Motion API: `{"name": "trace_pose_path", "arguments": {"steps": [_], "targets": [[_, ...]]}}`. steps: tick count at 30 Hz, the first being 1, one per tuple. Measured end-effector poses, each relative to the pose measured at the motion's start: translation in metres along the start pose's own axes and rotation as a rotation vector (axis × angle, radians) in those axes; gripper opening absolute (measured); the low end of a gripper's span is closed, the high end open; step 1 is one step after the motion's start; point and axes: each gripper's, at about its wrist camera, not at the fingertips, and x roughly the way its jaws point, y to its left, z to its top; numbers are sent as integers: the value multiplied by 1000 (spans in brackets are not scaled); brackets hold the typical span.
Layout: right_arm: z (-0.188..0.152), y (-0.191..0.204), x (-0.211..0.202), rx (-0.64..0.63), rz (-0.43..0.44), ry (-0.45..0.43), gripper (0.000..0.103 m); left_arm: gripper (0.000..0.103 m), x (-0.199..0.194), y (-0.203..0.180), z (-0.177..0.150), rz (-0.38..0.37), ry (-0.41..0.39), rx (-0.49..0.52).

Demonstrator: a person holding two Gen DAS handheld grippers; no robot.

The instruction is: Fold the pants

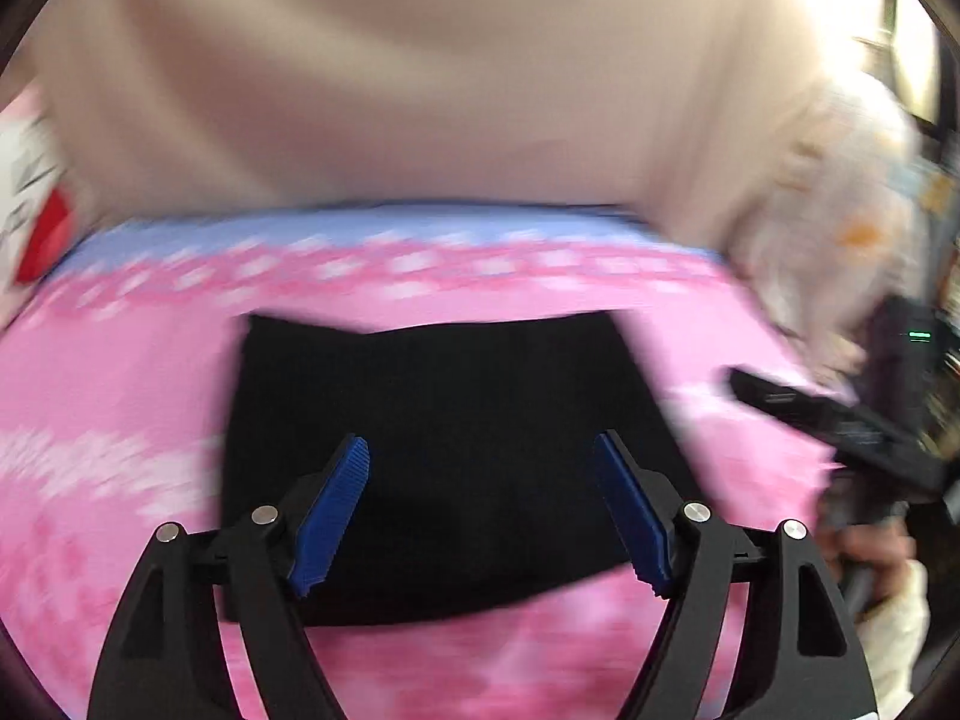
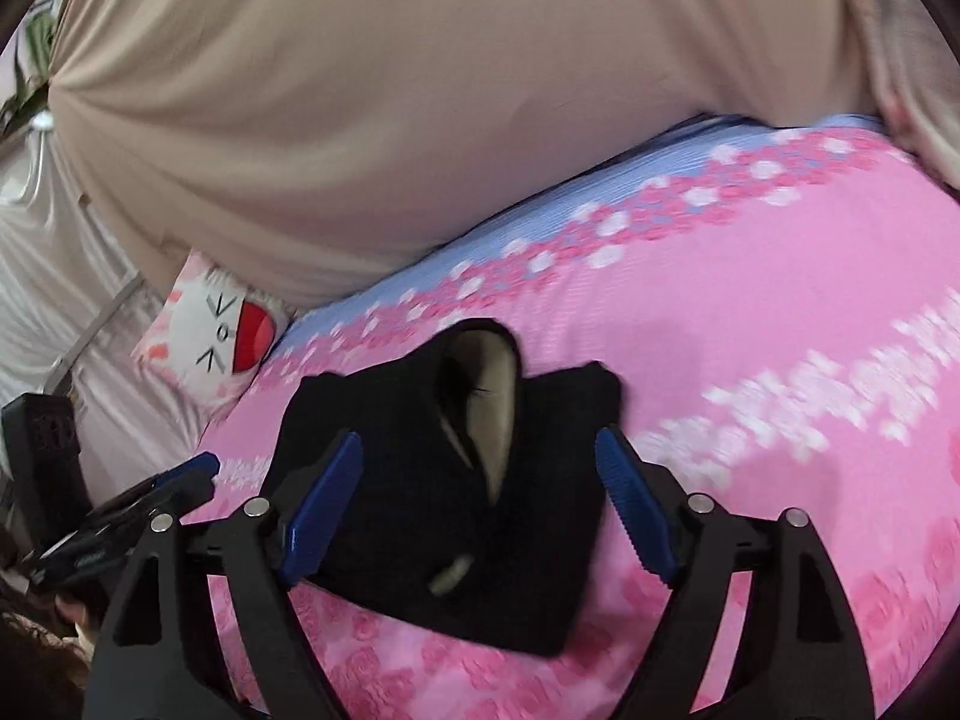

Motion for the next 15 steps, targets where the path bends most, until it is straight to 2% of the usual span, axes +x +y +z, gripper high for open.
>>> {"name": "trace_pose_path", "arguments": {"steps": [1, 3, 4, 5, 6, 7, 9, 11, 12, 14, 15], "targets": [[2, 2, 13, -4, 17, 33, 78, 74, 12, 24, -1, 38, 49, -54], [2, 5, 45, -4, 33, 102, 78, 74, 31, 48, -5, 63, 109, -93], [-1, 8, 64, -22, 47, 151, 63, 74, 40, 57, -9, 87, 140, -105], [-3, 12, 76, -40, 29, 190, 33, 74, 49, 66, -14, 109, 165, -115], [-4, 17, 79, -56, -4, 197, 31, 74, 54, 74, -18, 131, 183, -129], [-1, 22, 72, -65, 8, 175, 25, 74, 57, 80, -20, 139, 186, -148], [12, 40, 28, -90, 9, 45, 7, 74, 55, 83, -22, 130, 184, -154], [16, 46, -2, -126, -18, -29, 7, 77, 54, 84, -23, 110, 178, -141], [10, 42, -3, -158, -71, -1, 7, 84, 55, 86, -24, 101, 179, -135], [-9, 17, 23, -145, -187, 130, 12, 85, 65, 83, -29, 110, 191, -123], [-24, -5, 38, -78, -235, 209, 13, 85, 68, 85, -31, 111, 197, -121]]}}
